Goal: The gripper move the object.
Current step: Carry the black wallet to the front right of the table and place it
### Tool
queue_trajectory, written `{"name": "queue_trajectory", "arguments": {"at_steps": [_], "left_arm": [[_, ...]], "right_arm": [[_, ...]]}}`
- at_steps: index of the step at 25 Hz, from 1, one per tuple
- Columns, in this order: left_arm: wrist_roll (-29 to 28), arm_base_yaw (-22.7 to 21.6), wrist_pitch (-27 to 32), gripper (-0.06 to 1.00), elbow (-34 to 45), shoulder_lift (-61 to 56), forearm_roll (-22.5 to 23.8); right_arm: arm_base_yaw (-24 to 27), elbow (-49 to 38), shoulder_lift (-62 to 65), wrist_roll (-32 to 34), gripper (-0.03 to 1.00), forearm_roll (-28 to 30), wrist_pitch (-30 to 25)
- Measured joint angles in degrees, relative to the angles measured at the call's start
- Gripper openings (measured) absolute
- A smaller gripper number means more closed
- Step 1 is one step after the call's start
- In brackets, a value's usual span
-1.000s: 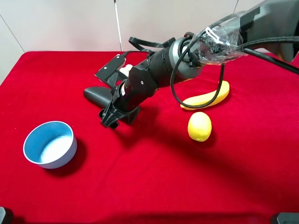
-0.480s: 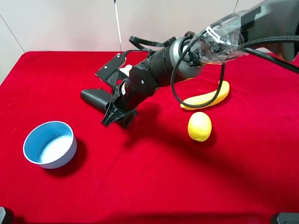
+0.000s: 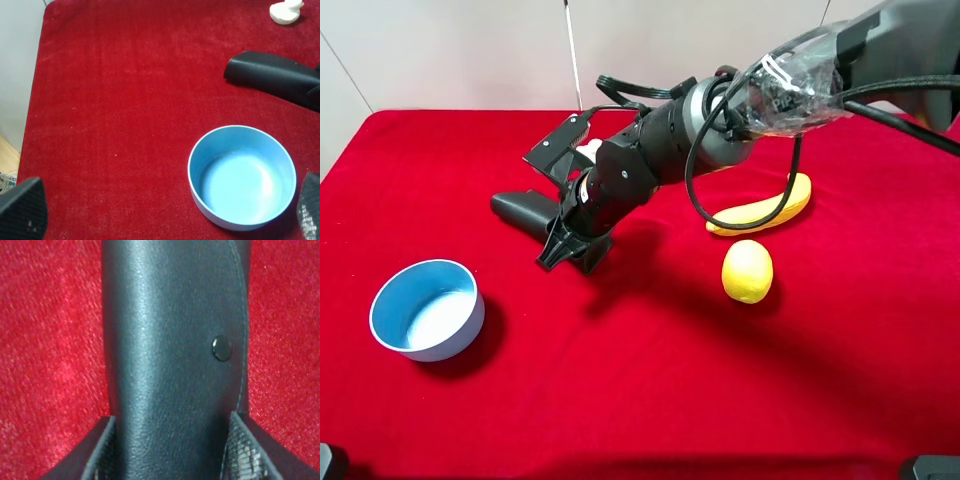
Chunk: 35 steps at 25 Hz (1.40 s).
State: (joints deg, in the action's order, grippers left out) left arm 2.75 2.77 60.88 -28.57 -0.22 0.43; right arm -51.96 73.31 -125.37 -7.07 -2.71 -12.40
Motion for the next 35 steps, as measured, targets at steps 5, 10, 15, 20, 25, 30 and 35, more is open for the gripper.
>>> {"name": "queue_trajectory", "arguments": {"at_steps": [5, 10, 15, 20, 25, 30, 35], "left_arm": [[0.0, 0.0, 0.0, 0.99, 0.0, 0.0, 0.0], [0.0, 0.0, 0.0, 0.99, 0.0, 0.0, 0.0], [0.0, 0.0, 0.0, 0.99, 0.0, 0.0, 0.0], [0.0, 0.0, 0.0, 0.99, 0.0, 0.0, 0.0], [0.0, 0.0, 0.0, 0.99, 0.0, 0.0, 0.0], [0.0, 0.0, 0.0, 0.99, 0.0, 0.0, 0.0], [0.0, 0.0, 0.0, 0.99, 0.0, 0.0, 0.0]], "right_arm": [[0.0, 0.0, 0.1, 0.0, 0.38, 0.0, -0.1], [0.0, 0.0, 0.9, 0.0, 0.35, -0.1, -1.0], [0.0, 0.0, 2.0, 0.0, 0.31, -0.3, -2.8], [0.0, -0.1, 4.1, 0.0, 0.29, -0.3, -4.5], [0.0, -0.1, 7.1, 0.0, 0.28, -0.3, -5.5], [0.0, -0.2, 9.7, 0.0, 0.28, 0.0, -6.5], [0.0, -0.2, 12.5, 0.0, 0.27, 0.5, -9.8]]}}
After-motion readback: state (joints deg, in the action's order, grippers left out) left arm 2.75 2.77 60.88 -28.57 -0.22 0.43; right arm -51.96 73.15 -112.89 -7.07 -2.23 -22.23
